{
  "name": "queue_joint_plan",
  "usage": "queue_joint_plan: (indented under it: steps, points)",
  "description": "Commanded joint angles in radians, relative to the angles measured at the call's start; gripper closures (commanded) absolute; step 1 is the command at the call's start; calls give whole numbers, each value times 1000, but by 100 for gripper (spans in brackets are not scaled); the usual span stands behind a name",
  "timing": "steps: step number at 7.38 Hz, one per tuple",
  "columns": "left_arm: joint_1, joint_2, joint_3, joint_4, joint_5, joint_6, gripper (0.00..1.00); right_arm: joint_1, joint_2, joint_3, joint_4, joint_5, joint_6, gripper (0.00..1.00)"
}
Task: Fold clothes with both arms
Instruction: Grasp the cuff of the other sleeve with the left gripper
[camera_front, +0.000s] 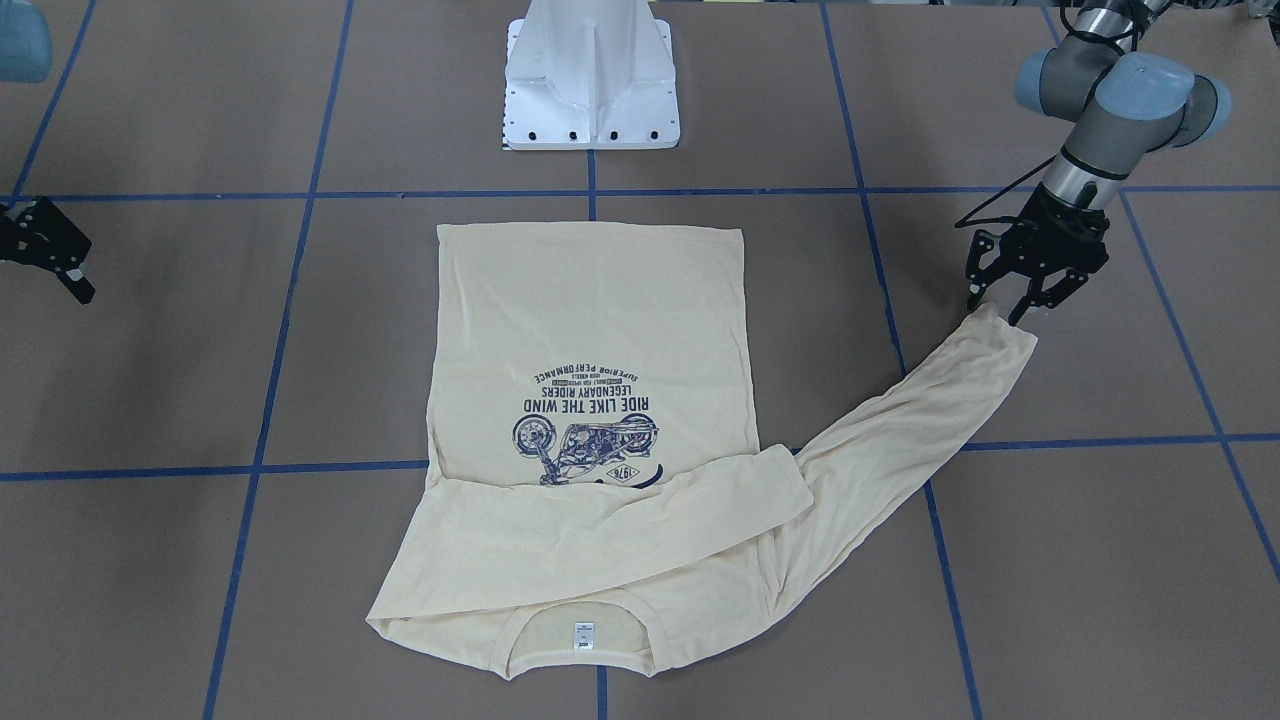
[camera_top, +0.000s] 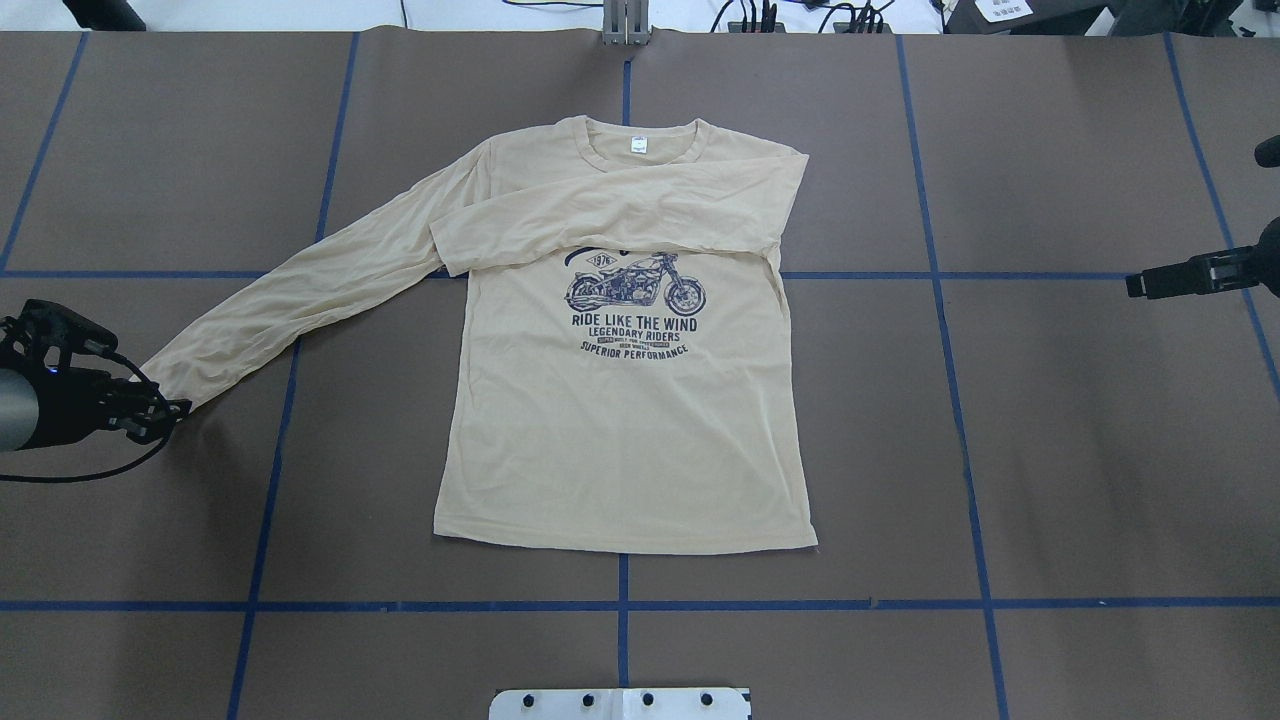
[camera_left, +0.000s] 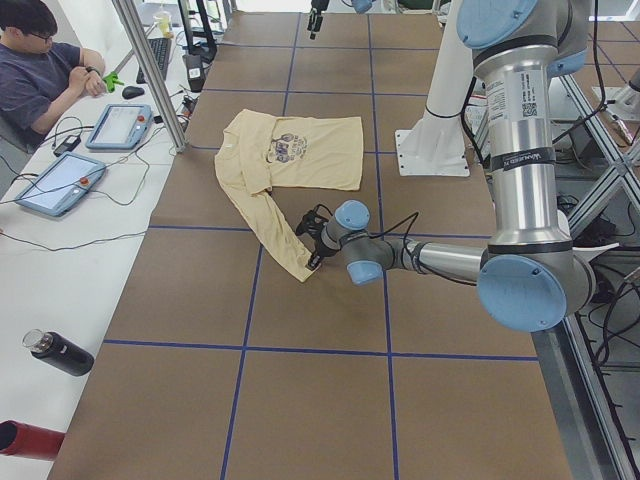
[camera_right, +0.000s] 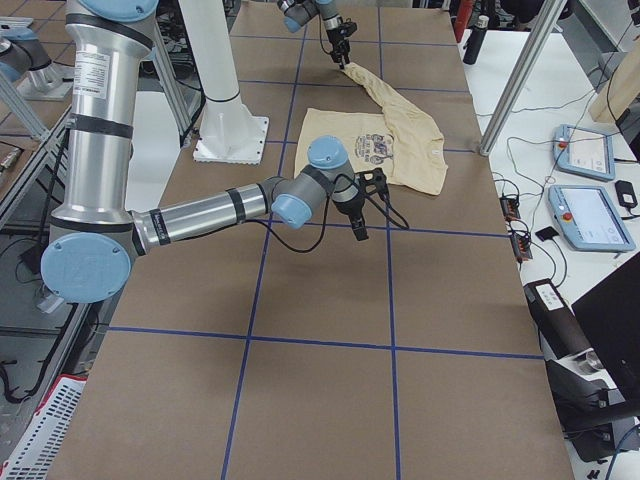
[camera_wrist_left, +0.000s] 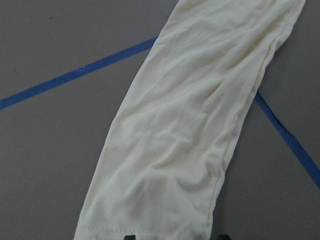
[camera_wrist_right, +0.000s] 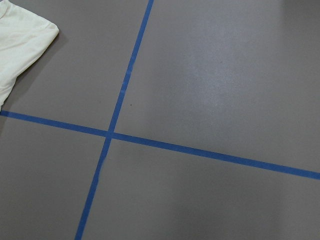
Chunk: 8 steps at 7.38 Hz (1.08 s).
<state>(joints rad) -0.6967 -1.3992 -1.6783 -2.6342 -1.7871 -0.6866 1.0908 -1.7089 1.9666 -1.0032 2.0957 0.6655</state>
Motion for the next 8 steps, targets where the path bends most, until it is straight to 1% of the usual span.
queue_joint_plan:
  steps: [1,2,3,4,5,6,7,8]
  points:
    - [0,0,0,-1,0,-1,100,0,0,0,0,0,0,0]
    - [0,5,0,-1,3,1,100,0,2,0,0,3,0,0]
    - [0,6,-7,-3,40,5,100,0,2,0,0,4,0,0]
    - [-4,8,-32,0,23,18,100,0,2,0,0,6,2,0]
    - [-16,9,-88,40,-30,51,100,0,2,0,0,9,3,0]
    - [-59,-10,-171,186,-72,77,100,0,3,0,0,7,3,0]
    - [-72,-99,-238,351,-72,119,100,0,2,0,0,9,3,0]
    - [-78,-238,-251,502,-69,119,100,0,3,-2,0,7,3,0]
